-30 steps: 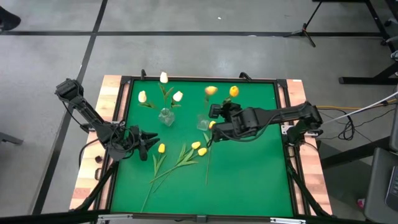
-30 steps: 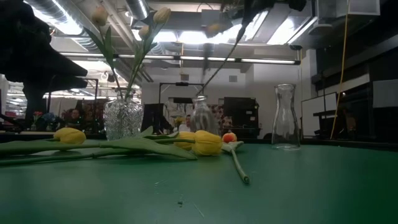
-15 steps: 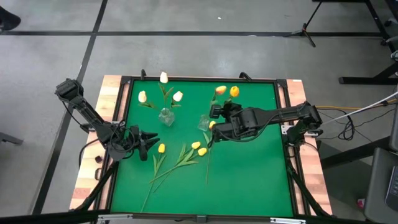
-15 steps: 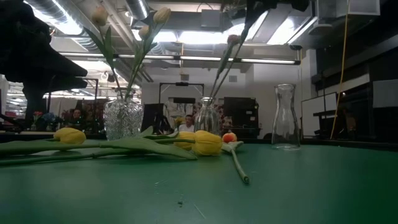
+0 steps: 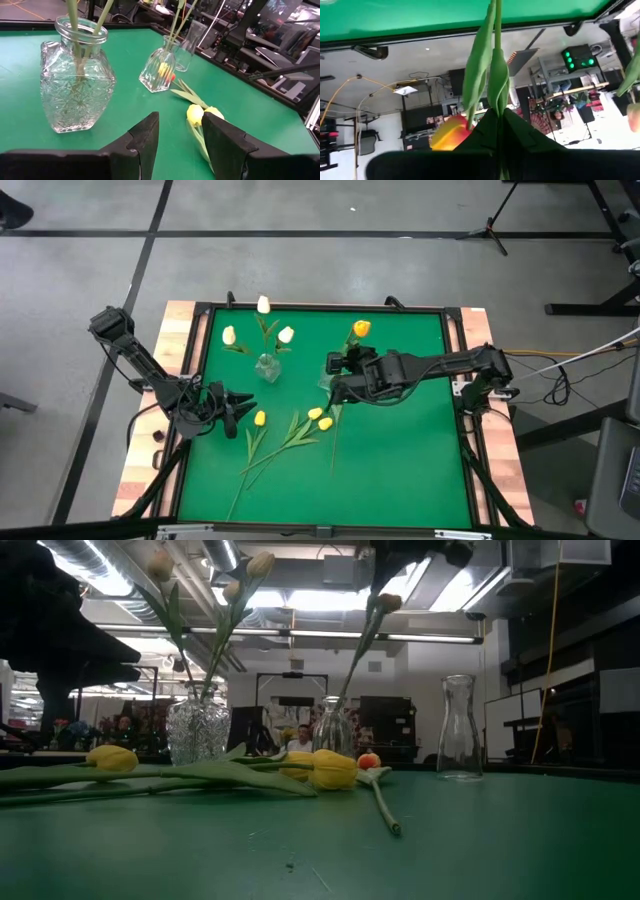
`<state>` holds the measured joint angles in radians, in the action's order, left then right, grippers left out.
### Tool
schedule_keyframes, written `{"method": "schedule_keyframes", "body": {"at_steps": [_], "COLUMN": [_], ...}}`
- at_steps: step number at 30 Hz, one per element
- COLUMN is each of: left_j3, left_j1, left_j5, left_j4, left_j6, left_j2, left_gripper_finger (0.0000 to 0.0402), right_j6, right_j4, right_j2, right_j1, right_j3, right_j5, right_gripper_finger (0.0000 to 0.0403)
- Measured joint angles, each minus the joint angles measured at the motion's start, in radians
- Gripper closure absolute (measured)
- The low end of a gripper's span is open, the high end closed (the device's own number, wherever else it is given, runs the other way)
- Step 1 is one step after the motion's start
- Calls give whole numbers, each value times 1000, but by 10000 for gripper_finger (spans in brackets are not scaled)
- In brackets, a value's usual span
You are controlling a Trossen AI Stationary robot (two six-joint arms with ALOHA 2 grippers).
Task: Sort flowers into vase by color
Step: Put the bottom yellow red flower into the middle transparent vase
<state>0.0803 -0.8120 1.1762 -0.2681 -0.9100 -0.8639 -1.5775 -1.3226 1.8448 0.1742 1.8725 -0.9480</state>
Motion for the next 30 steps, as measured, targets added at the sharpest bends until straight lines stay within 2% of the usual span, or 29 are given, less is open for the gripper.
{"method": "schedule_keyframes", "body": {"at_steps": [11, 15, 19, 22, 30], "left_j3": [0, 0, 0, 0, 0], "left_j1": [0, 0, 0, 0, 0], "left_j5": [12, 16, 18, 18, 19], "left_j4": [15, 21, 23, 23, 23], "left_j6": [0, 0, 0, 0, 0], "left_j2": [0, 0, 0, 0, 0], "left_gripper_finger": [254, 254, 254, 254, 254], "right_j6": [0, 3, 7, 34, 189], "right_j4": [88, 132, 147, 147, 147], "right_j2": [55, 53, 53, 53, 53], "right_j1": [-48, -50, -50, -51, -61], "right_j3": [-1, 0, 0, 0, 0], "right_j5": [35, 126, 173, 224, 222], "right_gripper_finger": [380, 373, 372, 369, 326]}}
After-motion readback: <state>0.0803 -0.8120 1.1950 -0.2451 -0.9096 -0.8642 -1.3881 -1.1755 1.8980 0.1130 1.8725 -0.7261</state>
